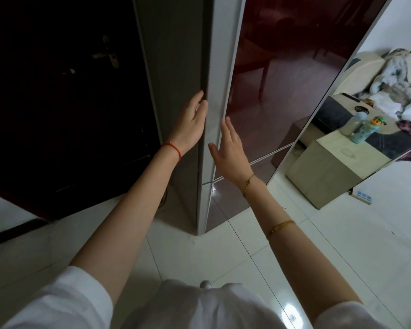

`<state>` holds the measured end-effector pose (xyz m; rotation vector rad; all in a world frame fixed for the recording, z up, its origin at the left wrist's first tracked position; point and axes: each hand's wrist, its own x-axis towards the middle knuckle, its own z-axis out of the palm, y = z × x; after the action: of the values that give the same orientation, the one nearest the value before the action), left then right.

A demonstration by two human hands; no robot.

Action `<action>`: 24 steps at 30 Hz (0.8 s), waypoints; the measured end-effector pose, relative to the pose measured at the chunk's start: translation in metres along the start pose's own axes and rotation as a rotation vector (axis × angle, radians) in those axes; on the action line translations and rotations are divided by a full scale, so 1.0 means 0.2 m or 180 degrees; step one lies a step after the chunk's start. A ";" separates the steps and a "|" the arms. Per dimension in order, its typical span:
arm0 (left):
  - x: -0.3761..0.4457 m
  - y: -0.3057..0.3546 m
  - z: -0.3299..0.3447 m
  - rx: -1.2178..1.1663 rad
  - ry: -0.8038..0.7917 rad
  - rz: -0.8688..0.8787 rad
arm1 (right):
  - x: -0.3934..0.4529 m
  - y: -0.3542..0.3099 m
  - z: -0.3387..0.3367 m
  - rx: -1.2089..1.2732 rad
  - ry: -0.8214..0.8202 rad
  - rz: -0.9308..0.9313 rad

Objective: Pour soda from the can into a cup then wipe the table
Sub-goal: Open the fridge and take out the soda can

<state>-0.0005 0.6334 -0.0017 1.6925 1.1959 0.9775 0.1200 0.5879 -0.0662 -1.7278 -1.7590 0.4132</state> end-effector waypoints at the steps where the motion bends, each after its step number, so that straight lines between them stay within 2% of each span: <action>1: 0.00 0.01 0.00 -0.0041 0.0023 -0.0030 | 0.01 0.00 0.00 0.0010 -0.0007 0.0002; 9: 0.01 0.01 0.00 -0.0195 0.0171 0.0011 | 0.03 0.01 0.00 0.0084 0.0079 -0.0015; 13: -0.08 0.01 0.03 -0.0148 0.0037 0.0218 | -0.05 -0.01 0.03 0.0115 0.0400 0.0035; 18: -0.24 -0.02 0.16 0.0108 -0.0100 0.1060 | -0.29 0.03 0.08 -0.0094 0.1200 0.0304; 22: -0.27 -0.02 0.27 0.0679 0.0165 0.2027 | -0.42 0.08 0.01 -0.0377 0.1664 0.0565; 24: -0.27 -0.01 0.32 0.0853 0.0265 0.2339 | -0.47 0.11 -0.05 -0.0488 0.1841 0.0603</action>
<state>0.0447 0.5692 -0.0332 2.4049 0.7699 1.3673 0.1380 0.4972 -0.0936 -1.8859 -1.2403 -0.1456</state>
